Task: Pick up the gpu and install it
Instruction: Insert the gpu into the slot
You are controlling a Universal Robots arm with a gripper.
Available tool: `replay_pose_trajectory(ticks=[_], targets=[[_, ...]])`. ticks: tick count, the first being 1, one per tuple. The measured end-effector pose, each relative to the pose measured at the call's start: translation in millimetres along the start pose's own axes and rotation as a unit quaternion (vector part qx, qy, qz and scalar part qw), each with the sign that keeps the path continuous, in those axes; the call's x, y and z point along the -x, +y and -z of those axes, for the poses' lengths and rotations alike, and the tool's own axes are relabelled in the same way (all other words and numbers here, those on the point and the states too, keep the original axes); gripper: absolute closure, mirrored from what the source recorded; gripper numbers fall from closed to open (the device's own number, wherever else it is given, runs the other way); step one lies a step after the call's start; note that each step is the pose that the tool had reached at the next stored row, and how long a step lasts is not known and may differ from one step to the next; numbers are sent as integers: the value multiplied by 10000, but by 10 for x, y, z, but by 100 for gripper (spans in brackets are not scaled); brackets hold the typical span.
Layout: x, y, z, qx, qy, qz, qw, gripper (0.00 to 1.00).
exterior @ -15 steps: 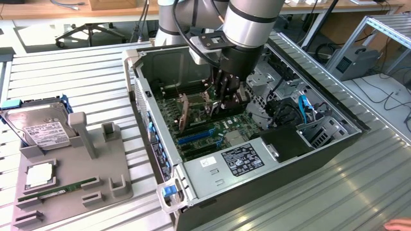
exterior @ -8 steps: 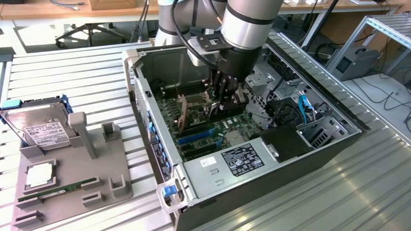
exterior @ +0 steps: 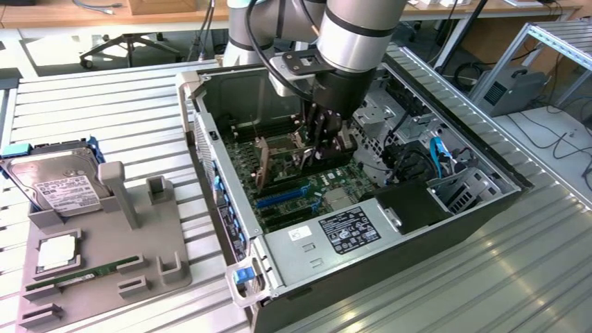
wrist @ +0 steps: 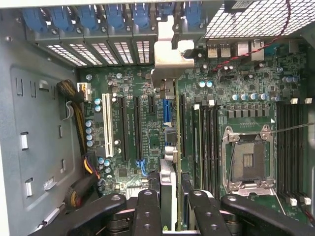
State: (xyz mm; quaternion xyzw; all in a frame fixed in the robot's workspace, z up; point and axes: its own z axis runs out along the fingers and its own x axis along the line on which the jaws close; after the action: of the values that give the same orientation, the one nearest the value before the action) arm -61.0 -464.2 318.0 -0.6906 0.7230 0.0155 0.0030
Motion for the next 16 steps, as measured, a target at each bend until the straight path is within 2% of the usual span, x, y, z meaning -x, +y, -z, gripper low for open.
replay_pose_trajectory(ticks=[16], targets=[[-5,59,-39,0,-1,0,10000,73]])
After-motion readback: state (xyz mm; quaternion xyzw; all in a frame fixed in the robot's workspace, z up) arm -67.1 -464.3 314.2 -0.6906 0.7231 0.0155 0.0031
